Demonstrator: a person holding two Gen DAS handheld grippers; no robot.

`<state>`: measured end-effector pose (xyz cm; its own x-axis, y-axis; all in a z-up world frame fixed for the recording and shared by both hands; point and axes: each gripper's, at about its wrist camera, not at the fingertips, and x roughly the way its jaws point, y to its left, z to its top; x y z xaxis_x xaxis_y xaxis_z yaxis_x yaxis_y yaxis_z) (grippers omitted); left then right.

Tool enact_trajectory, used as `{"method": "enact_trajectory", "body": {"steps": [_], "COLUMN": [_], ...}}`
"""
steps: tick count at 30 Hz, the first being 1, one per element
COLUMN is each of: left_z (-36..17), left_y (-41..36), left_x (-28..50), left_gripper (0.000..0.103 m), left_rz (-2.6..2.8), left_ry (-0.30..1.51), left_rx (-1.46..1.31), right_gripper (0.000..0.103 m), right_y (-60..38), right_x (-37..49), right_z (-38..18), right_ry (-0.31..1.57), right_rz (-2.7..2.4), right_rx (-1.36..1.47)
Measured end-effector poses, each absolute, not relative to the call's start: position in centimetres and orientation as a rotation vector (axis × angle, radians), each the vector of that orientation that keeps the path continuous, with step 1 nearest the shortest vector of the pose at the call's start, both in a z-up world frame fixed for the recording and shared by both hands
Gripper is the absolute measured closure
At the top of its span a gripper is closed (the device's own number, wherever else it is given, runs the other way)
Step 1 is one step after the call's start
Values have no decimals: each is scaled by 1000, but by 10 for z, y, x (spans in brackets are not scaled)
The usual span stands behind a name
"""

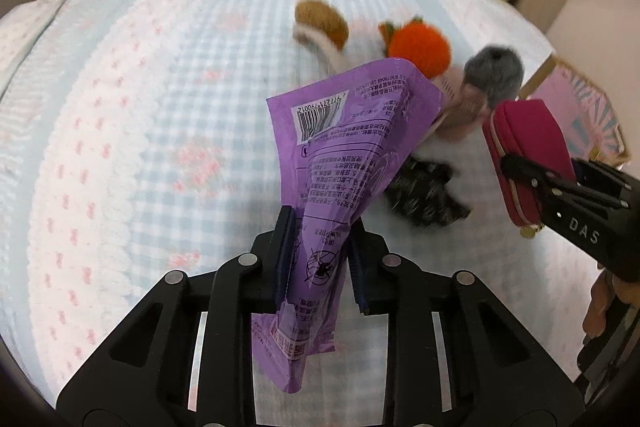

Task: Organize soft objects
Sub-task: 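Carry both items into the cardboard box and open both tools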

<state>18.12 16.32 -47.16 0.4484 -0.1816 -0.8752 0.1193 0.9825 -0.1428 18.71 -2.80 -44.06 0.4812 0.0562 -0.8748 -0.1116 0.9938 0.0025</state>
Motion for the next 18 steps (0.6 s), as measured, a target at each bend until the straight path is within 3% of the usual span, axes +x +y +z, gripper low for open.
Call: {"method": "enact_trajectory", "body": {"steps": [9,18], "left_z": [-366,-249], "left_y": [152,80], "left_x": [185,199], "left_gripper": [81,81], "left_rz": [-169,-200], "left_ry": [987,896], "left_rx": [-73,-68], "right_gripper": [65,65], "right_y": [-62,-149], "right_x": [170,151], "right_z": [-331,-234], "right_ry": [973,899], "right_rz": [87,62], "right_rx": [22,78]}}
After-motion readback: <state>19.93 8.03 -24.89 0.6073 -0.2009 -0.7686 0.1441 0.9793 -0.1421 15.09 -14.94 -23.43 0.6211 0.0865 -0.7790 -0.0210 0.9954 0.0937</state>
